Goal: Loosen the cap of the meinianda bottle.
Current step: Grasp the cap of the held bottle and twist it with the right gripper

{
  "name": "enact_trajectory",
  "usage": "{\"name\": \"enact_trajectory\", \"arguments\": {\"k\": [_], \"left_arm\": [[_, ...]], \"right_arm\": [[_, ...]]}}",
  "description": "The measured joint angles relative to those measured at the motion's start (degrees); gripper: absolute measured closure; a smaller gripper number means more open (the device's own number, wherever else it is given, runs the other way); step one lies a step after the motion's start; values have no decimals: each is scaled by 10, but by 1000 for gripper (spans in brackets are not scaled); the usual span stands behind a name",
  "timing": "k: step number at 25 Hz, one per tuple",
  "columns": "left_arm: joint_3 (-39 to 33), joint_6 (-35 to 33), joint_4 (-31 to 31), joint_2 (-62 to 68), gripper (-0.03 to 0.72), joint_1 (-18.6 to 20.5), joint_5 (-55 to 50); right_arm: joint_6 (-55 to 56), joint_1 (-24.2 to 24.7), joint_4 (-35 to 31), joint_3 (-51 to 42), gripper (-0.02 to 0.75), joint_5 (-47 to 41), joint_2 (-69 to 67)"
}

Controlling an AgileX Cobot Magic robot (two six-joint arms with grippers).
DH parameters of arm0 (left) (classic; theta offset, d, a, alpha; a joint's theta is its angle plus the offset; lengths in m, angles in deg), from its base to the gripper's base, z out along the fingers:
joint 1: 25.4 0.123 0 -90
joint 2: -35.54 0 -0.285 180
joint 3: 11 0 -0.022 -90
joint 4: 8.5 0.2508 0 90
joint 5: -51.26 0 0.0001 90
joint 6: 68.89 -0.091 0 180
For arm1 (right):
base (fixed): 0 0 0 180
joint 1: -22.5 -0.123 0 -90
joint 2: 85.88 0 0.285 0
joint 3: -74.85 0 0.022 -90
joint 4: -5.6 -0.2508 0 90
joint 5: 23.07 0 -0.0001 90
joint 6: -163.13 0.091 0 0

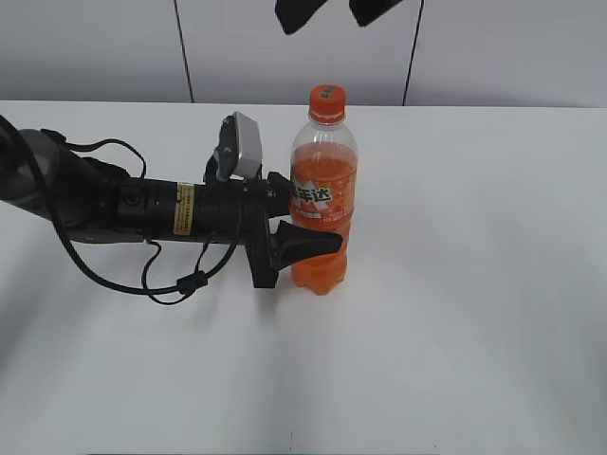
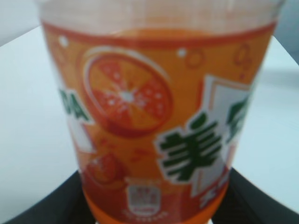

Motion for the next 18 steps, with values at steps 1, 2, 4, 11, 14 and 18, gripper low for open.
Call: {"name": "enact_trajectory", "arguments": {"k": [1, 2, 4, 11, 14, 18], "left_arm": [[0, 0, 0, 0, 285, 0, 0], [0, 0, 0, 0, 285, 0, 0], [0, 0, 0, 0, 285, 0, 0], [0, 0, 0, 0, 285, 0, 0], [0, 1, 0, 0, 285, 0, 0], [0, 1, 0, 0, 285, 0, 0]], "right_arm": [[43, 0, 8, 0, 160, 0, 0], [84, 0, 18, 0, 160, 0, 0], [127, 0, 38, 0, 160, 0, 0], [154, 0, 57, 1, 160, -6, -32], [155, 0, 56, 1, 160, -6, -44], [156, 0, 56, 1, 160, -6, -65]]}}
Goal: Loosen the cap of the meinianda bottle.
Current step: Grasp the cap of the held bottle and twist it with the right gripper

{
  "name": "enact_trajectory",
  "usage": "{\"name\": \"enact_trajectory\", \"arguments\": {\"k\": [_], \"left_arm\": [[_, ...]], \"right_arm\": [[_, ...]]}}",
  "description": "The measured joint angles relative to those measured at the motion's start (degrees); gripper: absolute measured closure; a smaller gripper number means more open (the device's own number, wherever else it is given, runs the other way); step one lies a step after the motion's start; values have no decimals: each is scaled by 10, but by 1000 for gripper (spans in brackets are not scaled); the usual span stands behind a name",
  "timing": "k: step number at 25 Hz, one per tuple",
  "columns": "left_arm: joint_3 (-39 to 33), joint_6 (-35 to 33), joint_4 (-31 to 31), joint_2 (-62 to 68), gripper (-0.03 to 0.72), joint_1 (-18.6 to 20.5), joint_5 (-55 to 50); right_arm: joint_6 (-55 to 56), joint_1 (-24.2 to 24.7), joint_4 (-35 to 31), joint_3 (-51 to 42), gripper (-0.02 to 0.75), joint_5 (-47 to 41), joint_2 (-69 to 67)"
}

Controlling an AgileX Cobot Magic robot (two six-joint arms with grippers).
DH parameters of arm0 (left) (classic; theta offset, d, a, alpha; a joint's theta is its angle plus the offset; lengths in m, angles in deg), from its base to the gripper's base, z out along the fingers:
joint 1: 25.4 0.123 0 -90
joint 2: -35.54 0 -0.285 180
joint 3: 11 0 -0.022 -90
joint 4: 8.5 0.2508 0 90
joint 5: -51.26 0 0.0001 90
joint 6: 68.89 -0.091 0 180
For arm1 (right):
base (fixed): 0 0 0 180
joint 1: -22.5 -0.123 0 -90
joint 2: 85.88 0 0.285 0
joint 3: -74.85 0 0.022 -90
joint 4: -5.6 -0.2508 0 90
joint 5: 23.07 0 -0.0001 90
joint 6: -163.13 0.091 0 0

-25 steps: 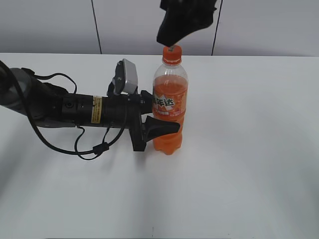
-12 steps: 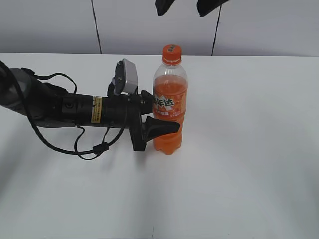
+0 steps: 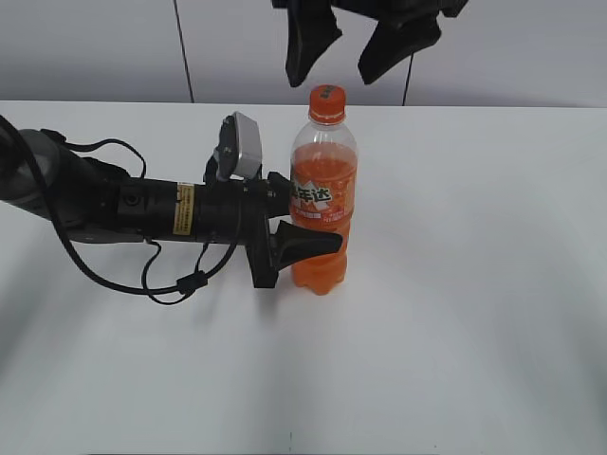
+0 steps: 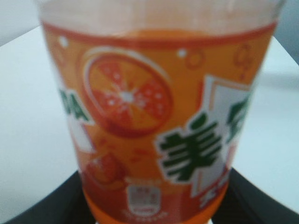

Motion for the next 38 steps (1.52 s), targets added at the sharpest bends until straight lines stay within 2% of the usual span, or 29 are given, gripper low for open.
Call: {"name": "enact_trajectory", "arguments": {"k": [11, 14, 19, 26, 31, 38], "left_arm": [[0, 0, 0, 0, 285, 0, 0], [0, 0, 0, 0, 285, 0, 0], [0, 0, 1, 0, 285, 0, 0], [0, 1, 1, 0, 285, 0, -1], [0, 1, 1, 0, 285, 0, 0], [0, -1, 2, 0, 285, 0, 0]], "right_arm": [[0, 0, 0, 0, 170, 0, -25], [6, 0, 0, 0, 243, 0, -29], [12, 0, -9, 0, 451, 0, -31], [-4, 0, -10, 0, 454, 0, -31], [-142, 0, -16, 0, 454, 0, -31], [-490, 0, -20, 0, 456, -2, -32]]}}
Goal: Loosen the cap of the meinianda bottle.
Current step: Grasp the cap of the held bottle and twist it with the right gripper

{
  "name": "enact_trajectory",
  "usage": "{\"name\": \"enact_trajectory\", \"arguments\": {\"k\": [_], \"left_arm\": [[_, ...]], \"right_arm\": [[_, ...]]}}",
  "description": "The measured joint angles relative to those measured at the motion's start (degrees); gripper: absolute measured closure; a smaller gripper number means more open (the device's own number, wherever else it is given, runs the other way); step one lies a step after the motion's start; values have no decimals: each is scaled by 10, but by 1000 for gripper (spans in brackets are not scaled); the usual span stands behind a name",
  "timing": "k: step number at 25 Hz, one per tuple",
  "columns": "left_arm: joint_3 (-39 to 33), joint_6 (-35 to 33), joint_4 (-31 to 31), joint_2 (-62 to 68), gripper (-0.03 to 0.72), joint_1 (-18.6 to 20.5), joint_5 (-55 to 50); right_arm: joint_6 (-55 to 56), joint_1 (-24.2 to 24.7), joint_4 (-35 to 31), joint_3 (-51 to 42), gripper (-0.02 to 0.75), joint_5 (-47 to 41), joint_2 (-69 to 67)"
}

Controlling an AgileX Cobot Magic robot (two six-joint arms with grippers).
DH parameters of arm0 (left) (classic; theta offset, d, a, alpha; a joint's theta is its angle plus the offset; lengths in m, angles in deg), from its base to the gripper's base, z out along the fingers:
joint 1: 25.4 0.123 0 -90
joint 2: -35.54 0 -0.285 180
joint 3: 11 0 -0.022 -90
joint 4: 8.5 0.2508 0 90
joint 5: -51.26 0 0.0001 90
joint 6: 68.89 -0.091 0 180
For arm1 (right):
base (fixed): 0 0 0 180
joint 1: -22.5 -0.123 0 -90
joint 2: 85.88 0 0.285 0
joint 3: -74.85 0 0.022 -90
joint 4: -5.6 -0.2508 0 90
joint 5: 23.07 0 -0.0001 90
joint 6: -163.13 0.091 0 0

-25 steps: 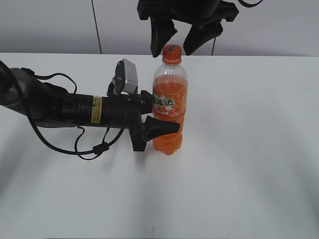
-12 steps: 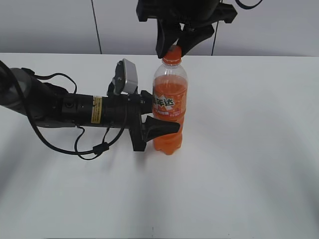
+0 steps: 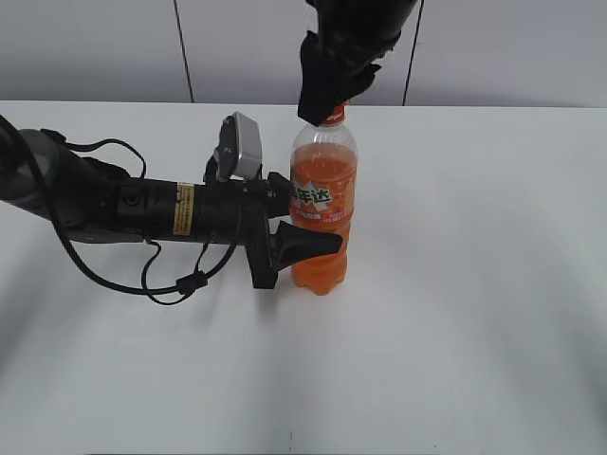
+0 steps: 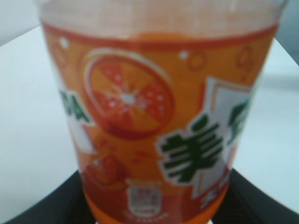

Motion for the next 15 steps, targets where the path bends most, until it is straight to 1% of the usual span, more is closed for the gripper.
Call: {"name": "enact_trajectory", "arguments": {"k": [3, 6, 8, 10, 15], "left_arm": [[0, 1, 0, 0, 285, 0, -1], [0, 1, -1, 0, 286, 0, -1], [0, 3, -2, 0, 286, 0, -1], [0, 4, -4, 0, 286, 0, -2], [0, 4, -4, 0, 286, 0, -2]], "right_arm": [[-188, 0, 2, 0, 462, -1, 1], [-340, 0, 2, 0, 463, -1, 1], [-414, 0, 1, 1, 465, -1, 1], [-460, 0, 0, 1, 465, -2, 1], [-504, 0, -9, 1, 466, -2, 1]]}}
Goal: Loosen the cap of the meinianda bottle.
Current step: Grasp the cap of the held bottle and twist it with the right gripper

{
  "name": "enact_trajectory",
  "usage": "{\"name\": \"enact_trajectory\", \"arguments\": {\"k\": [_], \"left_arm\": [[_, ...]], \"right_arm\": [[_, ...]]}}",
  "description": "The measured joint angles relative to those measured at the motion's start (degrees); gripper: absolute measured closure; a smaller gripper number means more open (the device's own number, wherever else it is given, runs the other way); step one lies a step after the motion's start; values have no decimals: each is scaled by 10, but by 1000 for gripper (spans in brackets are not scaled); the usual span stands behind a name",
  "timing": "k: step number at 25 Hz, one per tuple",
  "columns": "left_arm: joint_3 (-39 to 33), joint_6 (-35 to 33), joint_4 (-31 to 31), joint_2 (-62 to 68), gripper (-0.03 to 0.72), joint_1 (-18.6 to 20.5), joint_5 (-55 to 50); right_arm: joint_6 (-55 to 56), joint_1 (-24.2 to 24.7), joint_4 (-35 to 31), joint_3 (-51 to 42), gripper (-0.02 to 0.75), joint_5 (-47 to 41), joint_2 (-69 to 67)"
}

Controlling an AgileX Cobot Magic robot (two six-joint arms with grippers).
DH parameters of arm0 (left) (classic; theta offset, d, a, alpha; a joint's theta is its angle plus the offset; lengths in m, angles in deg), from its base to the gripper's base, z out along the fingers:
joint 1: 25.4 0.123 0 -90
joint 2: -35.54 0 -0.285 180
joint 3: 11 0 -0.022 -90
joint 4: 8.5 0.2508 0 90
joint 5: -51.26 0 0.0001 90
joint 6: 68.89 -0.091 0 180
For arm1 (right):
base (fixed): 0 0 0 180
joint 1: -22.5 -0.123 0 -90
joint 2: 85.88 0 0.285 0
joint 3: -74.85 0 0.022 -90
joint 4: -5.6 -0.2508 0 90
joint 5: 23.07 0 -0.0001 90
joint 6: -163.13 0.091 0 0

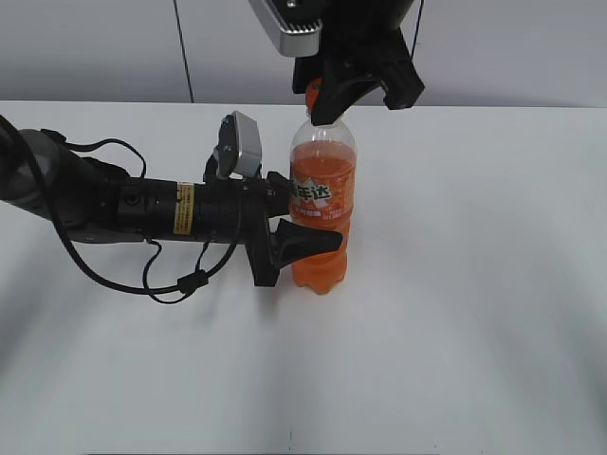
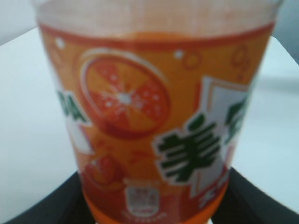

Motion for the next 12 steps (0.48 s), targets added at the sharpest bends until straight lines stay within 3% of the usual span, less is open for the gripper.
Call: {"name": "enact_trajectory", "arguments": {"k": [12], "left_arm": [[0, 0, 2, 0, 286, 0, 1]], "right_arm": [[34, 0, -19, -1, 466, 0, 13]]}}
